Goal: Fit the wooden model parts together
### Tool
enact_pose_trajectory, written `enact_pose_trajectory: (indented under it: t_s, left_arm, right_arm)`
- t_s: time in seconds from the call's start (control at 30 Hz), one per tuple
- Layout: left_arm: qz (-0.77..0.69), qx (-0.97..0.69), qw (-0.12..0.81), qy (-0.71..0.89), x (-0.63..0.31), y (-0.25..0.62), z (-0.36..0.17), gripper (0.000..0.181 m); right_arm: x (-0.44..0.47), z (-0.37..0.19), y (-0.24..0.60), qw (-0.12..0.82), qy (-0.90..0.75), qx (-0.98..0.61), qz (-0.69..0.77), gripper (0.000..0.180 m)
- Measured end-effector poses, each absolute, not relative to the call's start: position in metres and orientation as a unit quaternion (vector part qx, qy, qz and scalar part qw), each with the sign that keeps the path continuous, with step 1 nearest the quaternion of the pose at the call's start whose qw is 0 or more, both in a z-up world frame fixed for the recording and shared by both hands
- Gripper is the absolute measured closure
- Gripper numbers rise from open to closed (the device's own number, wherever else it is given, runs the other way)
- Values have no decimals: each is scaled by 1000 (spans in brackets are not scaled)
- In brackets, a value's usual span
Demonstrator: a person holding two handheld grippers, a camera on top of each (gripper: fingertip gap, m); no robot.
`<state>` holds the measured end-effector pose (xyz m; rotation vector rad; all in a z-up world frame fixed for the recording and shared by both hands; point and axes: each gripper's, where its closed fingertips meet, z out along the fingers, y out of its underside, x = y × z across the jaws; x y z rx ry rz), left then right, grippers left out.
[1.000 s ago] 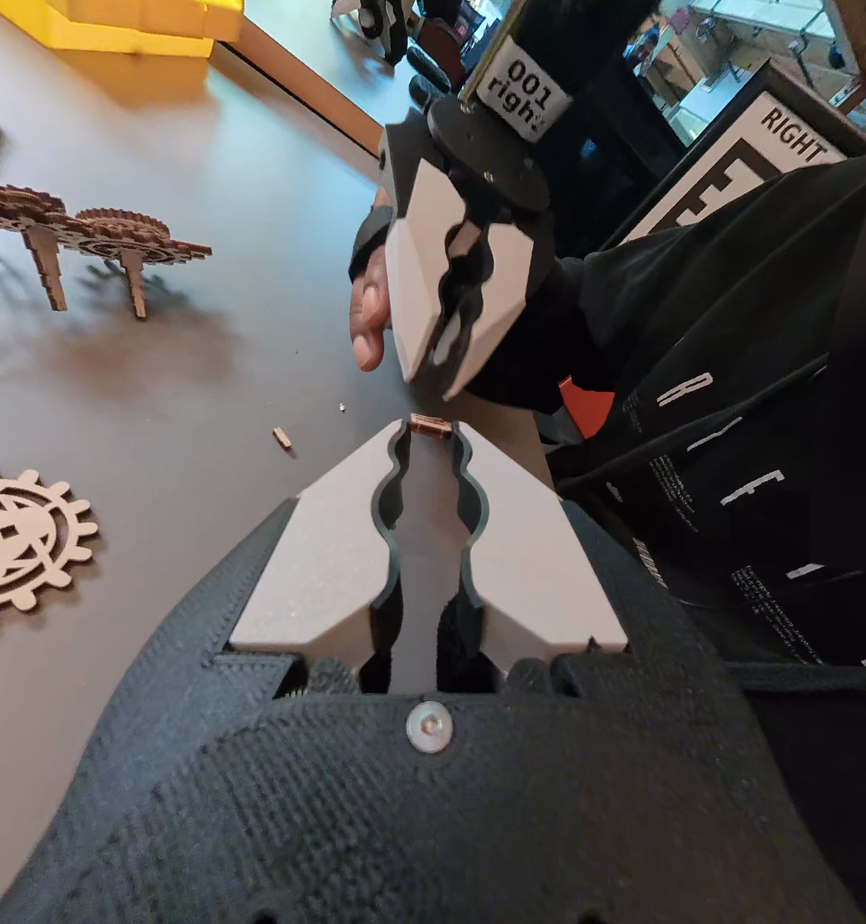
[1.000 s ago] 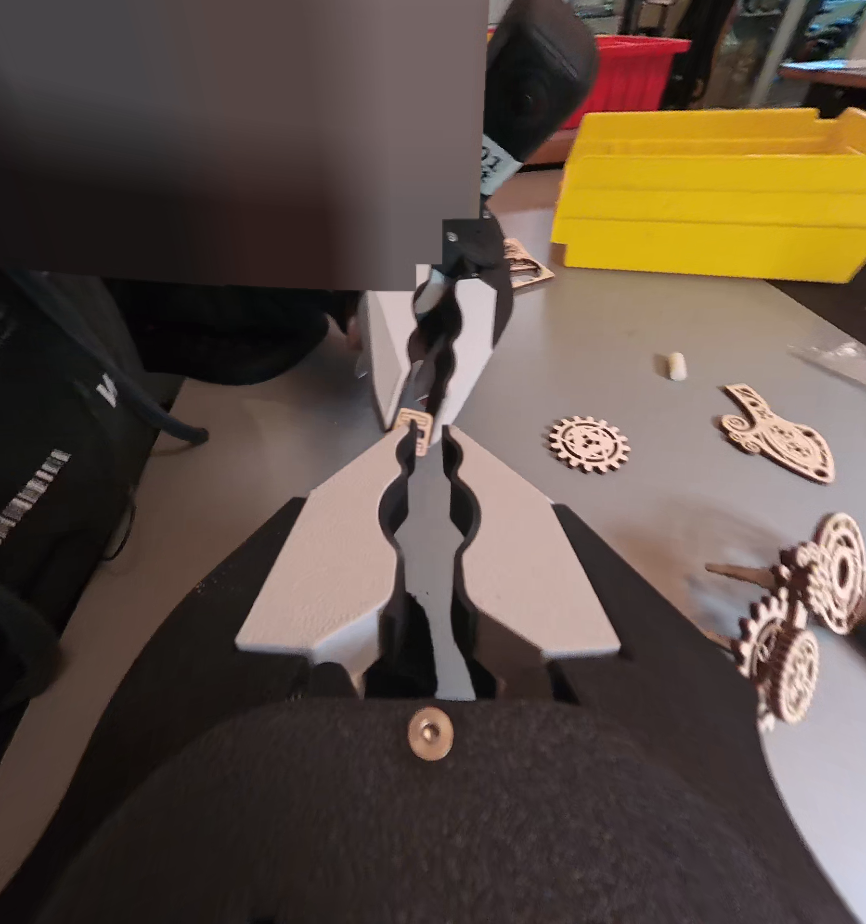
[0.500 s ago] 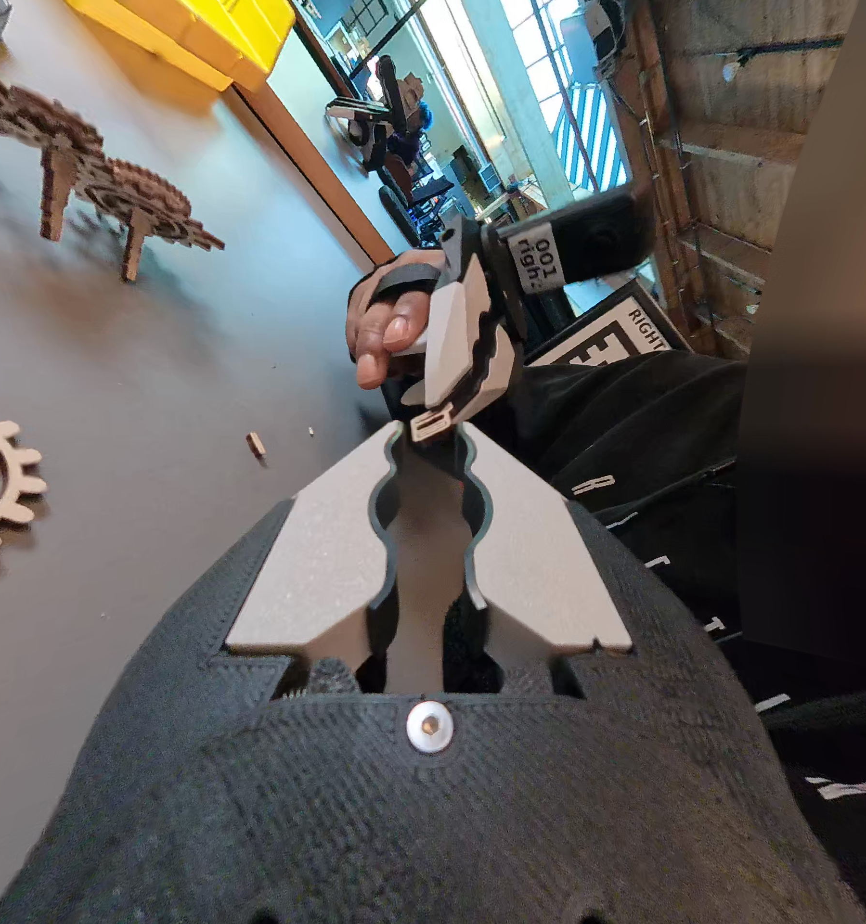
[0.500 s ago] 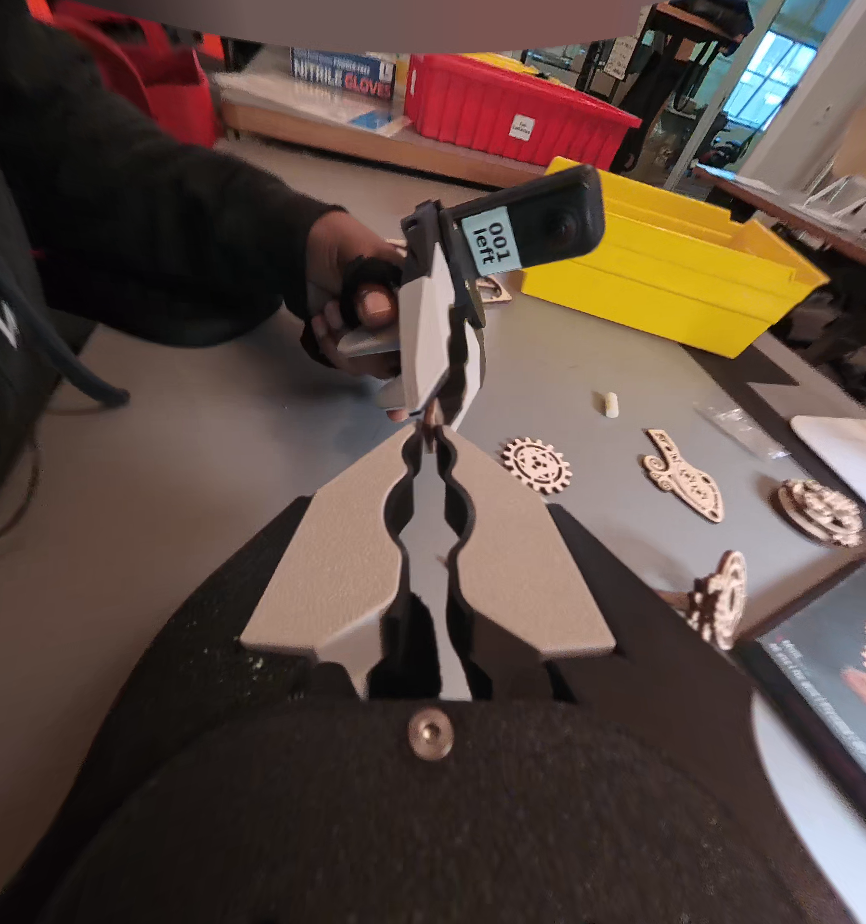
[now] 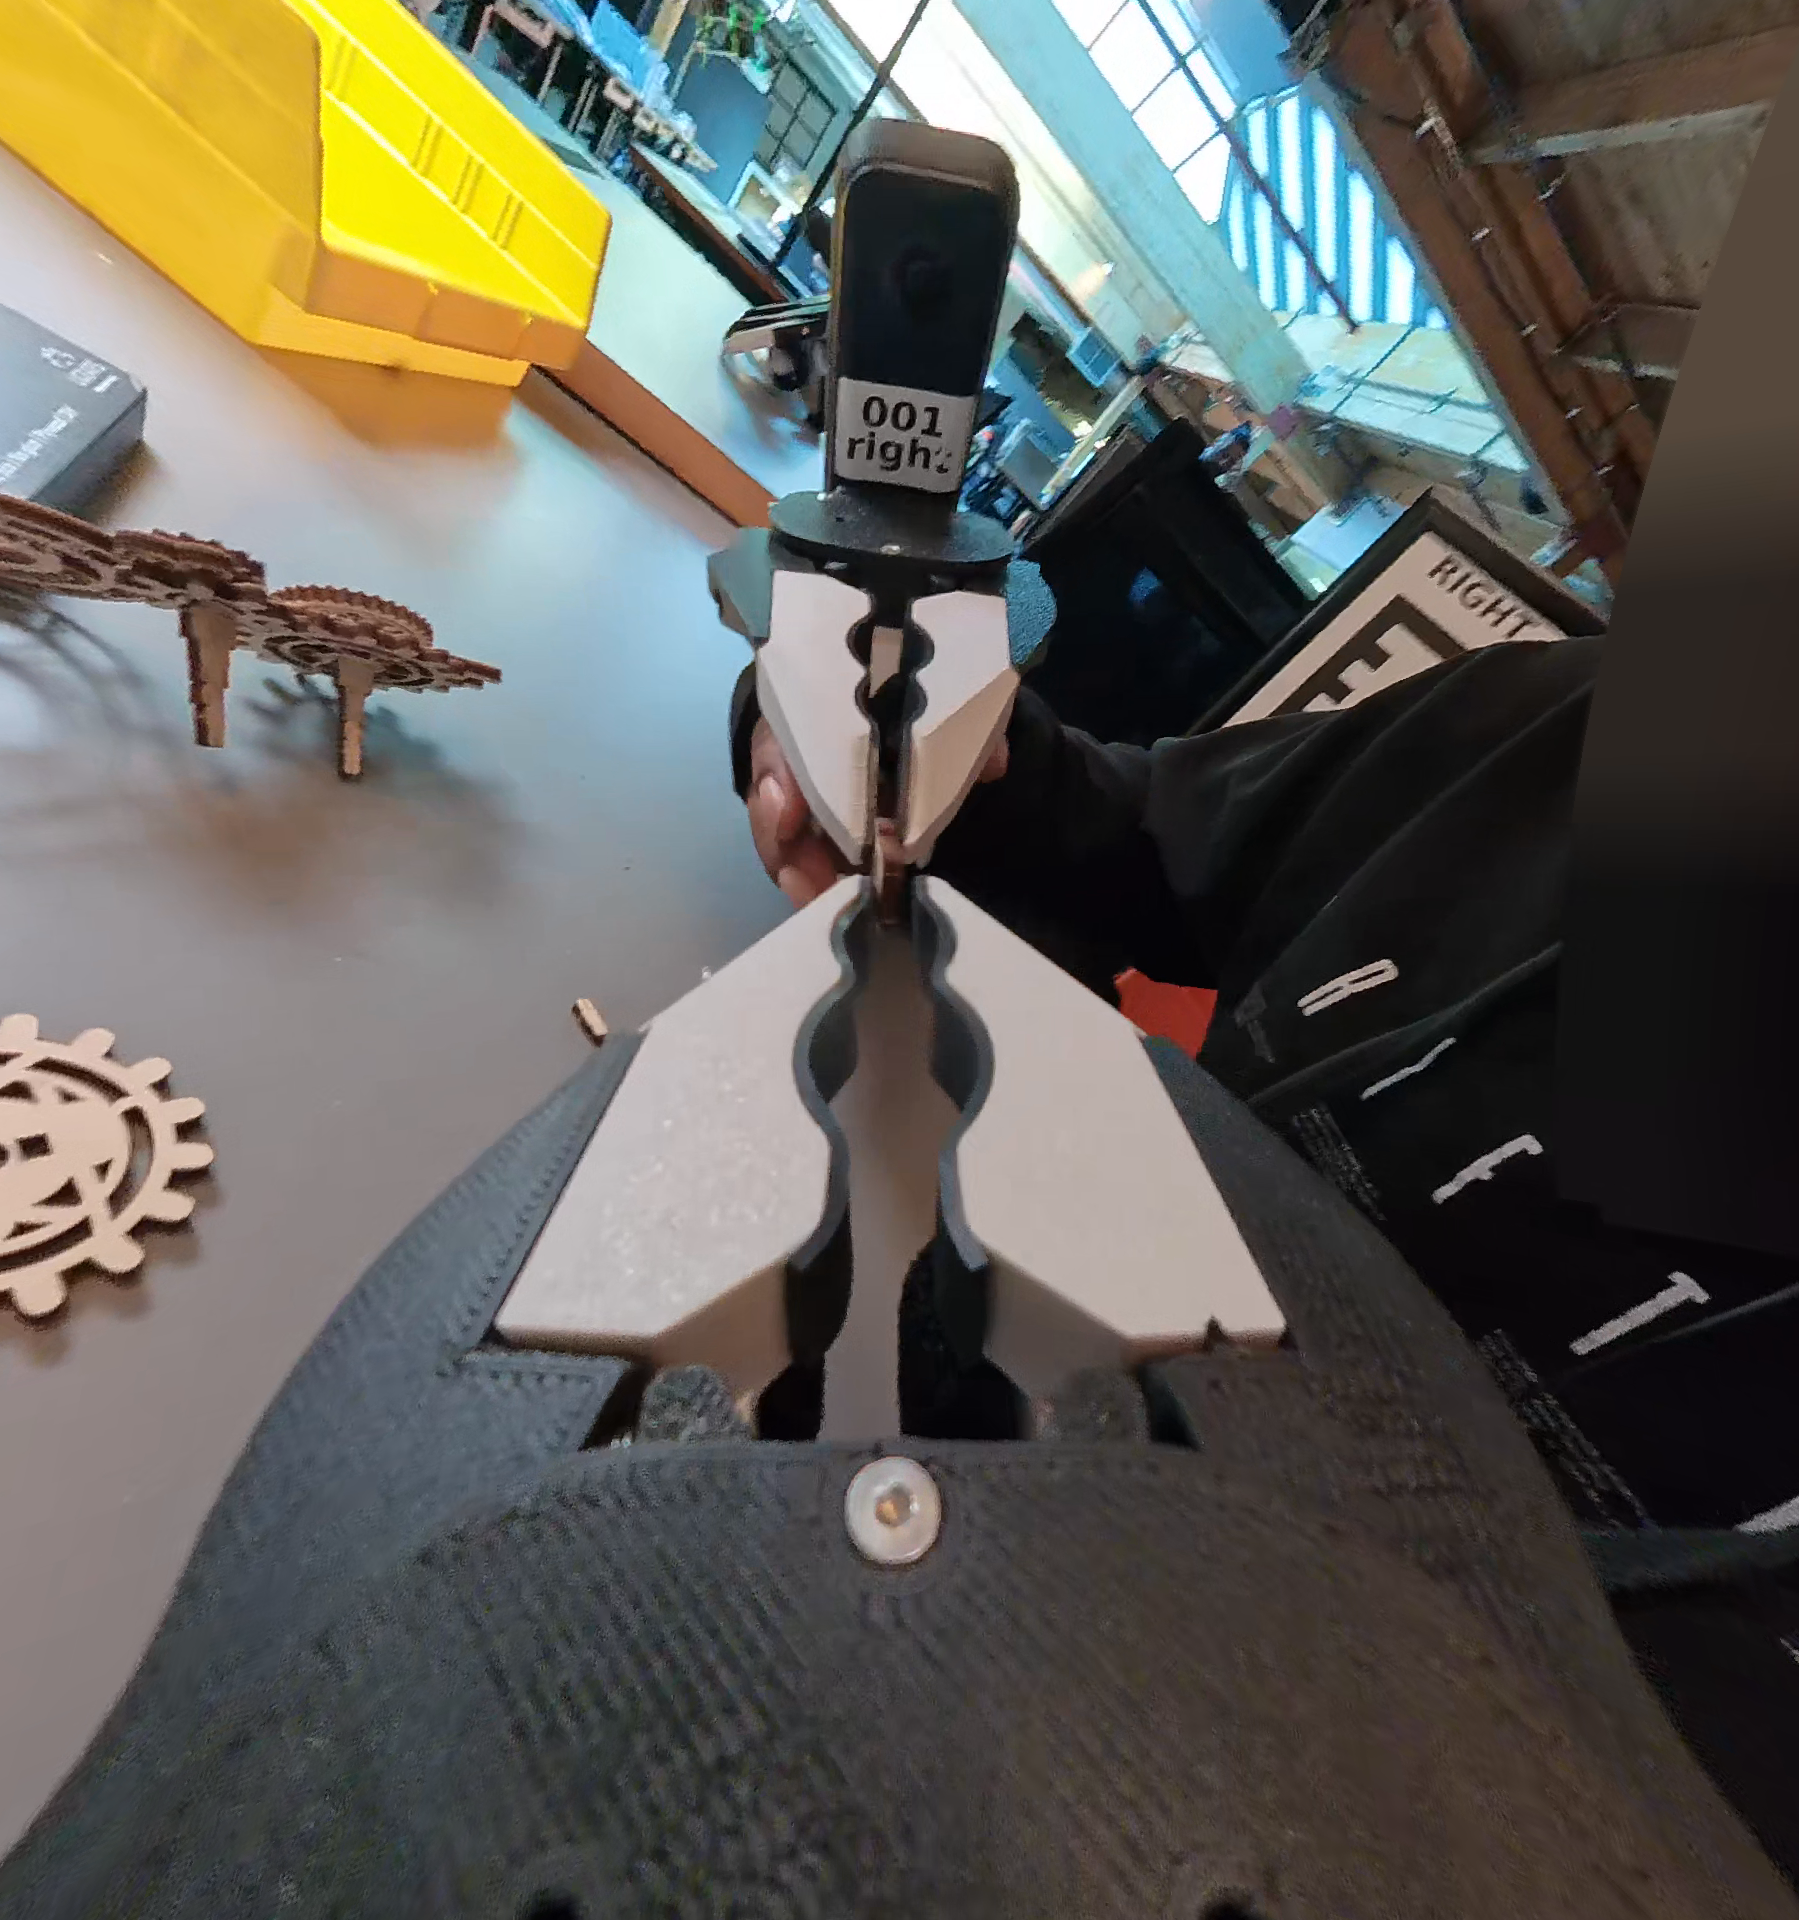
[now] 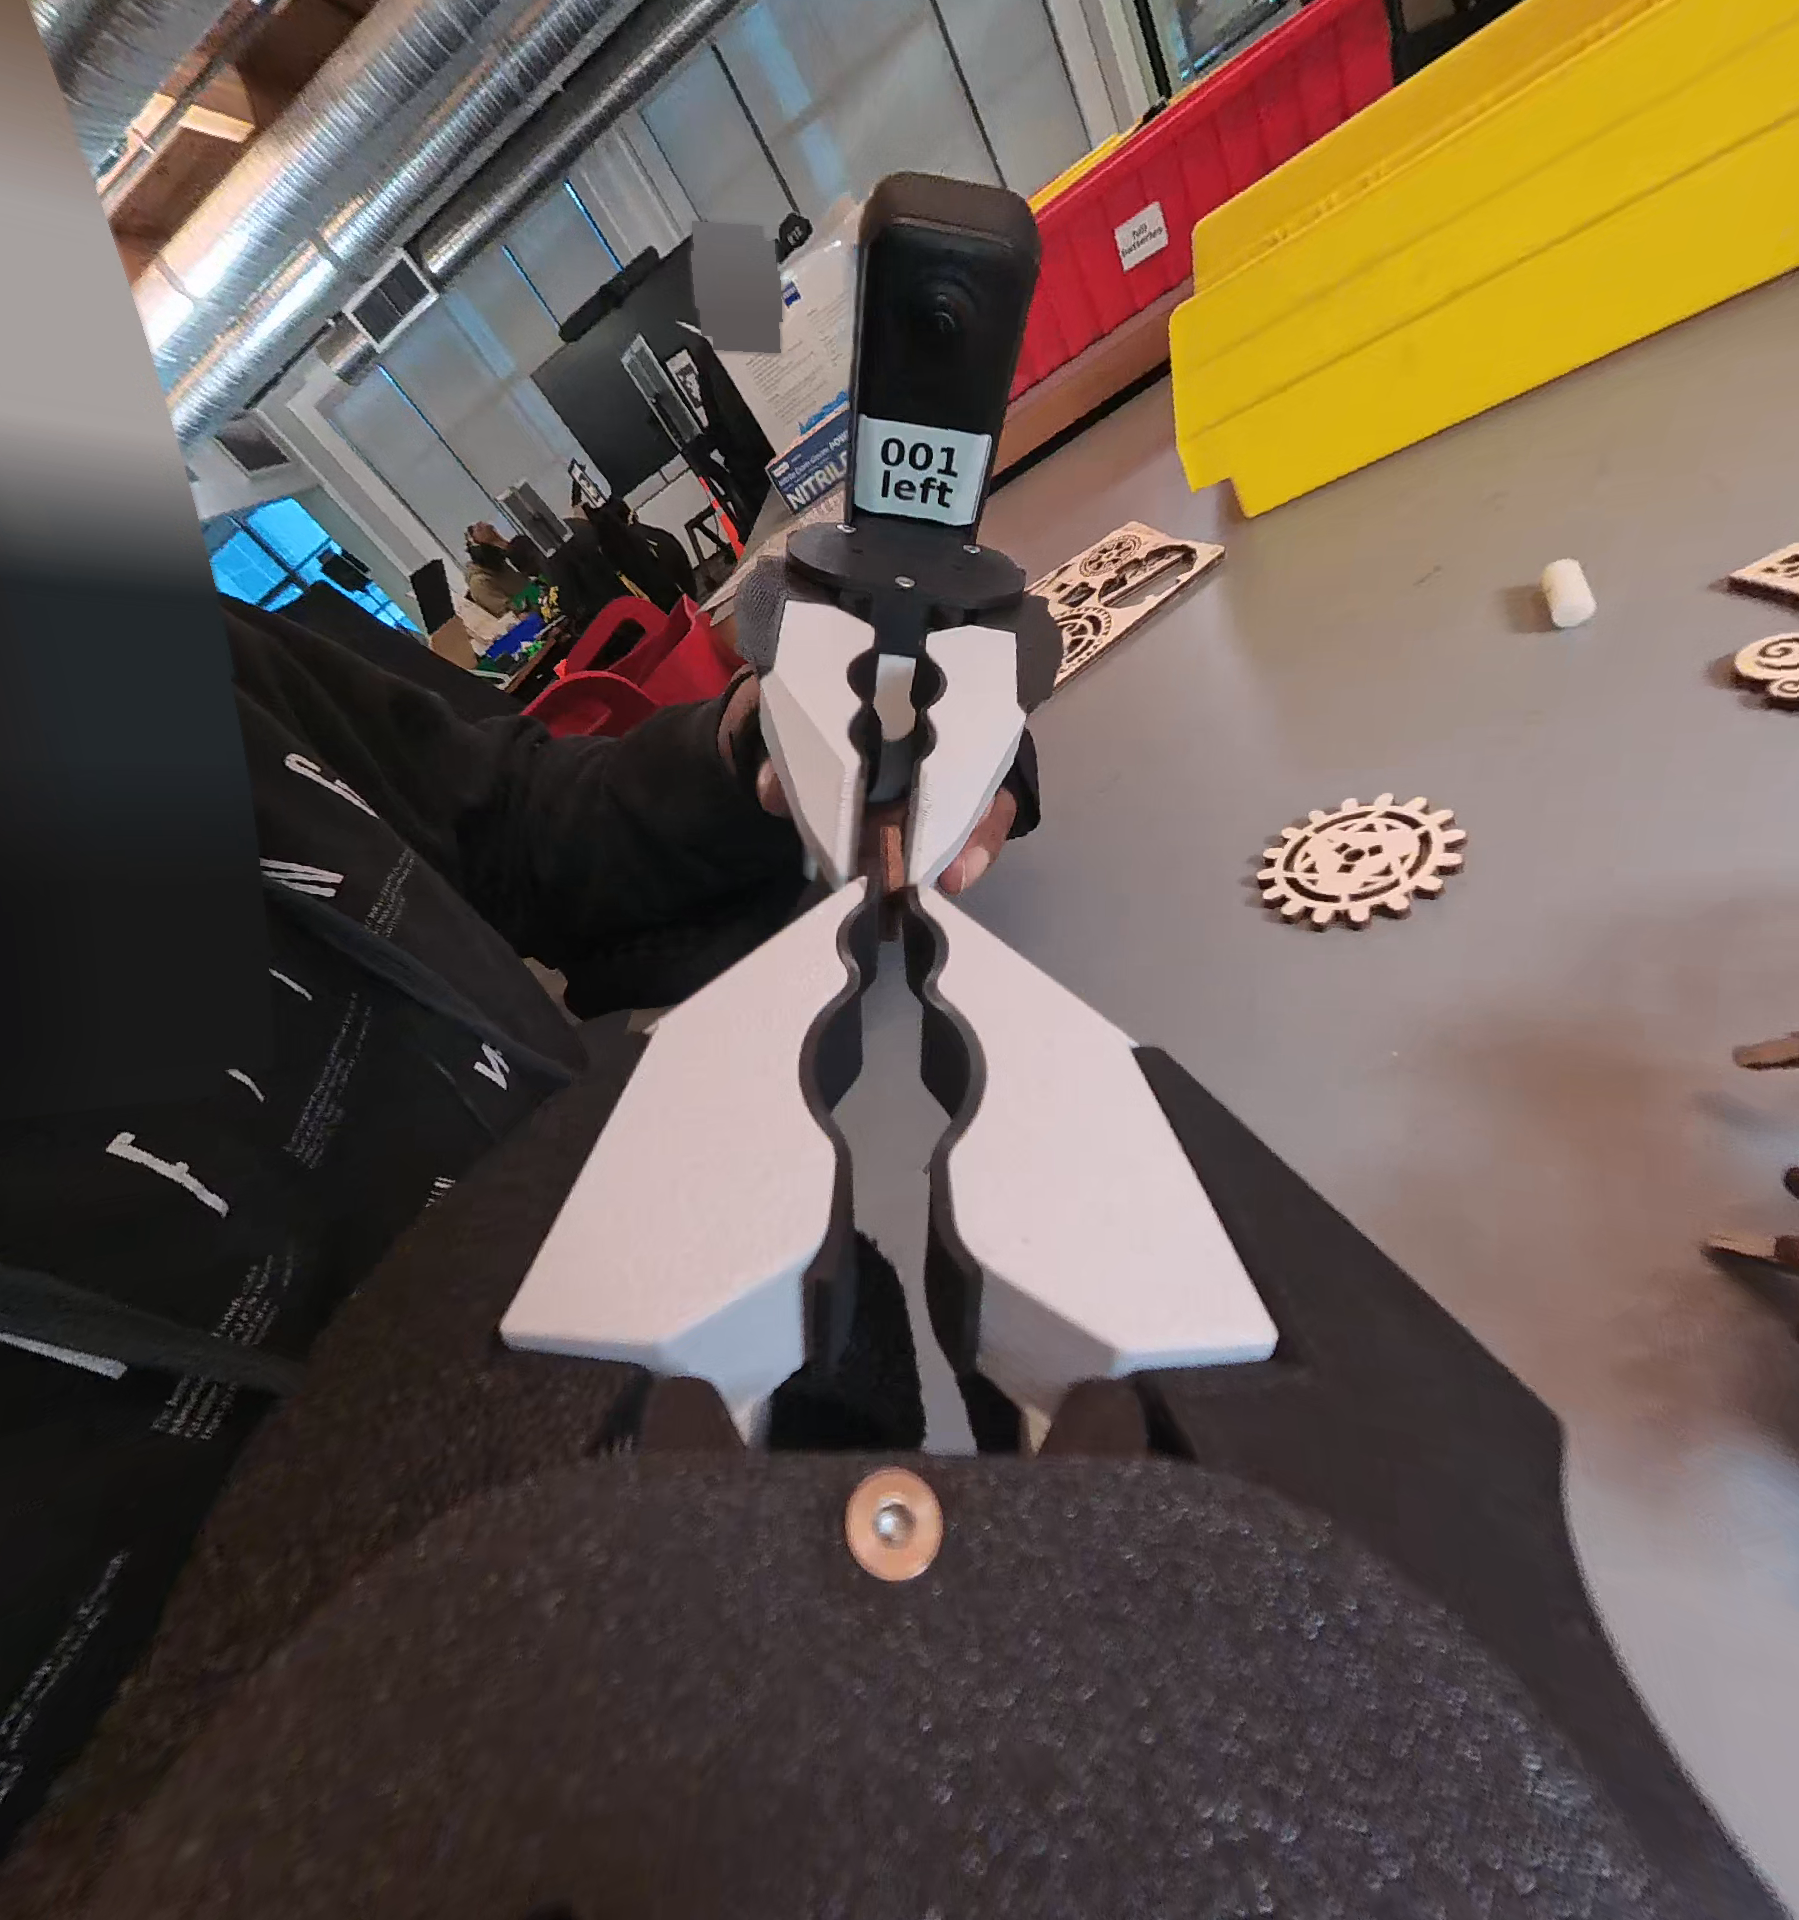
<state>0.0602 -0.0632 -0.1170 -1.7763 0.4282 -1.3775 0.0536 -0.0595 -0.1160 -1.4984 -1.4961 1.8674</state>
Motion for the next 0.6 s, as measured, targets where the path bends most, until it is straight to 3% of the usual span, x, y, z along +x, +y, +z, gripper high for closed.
enact_pose_trajectory:
  t_s: [0.6]
  left_arm:
    - [-482,-742,452,116,47,-46,-127,178]
  right_arm:
    - [39,-134,-43,173,-481,-605,610,178]
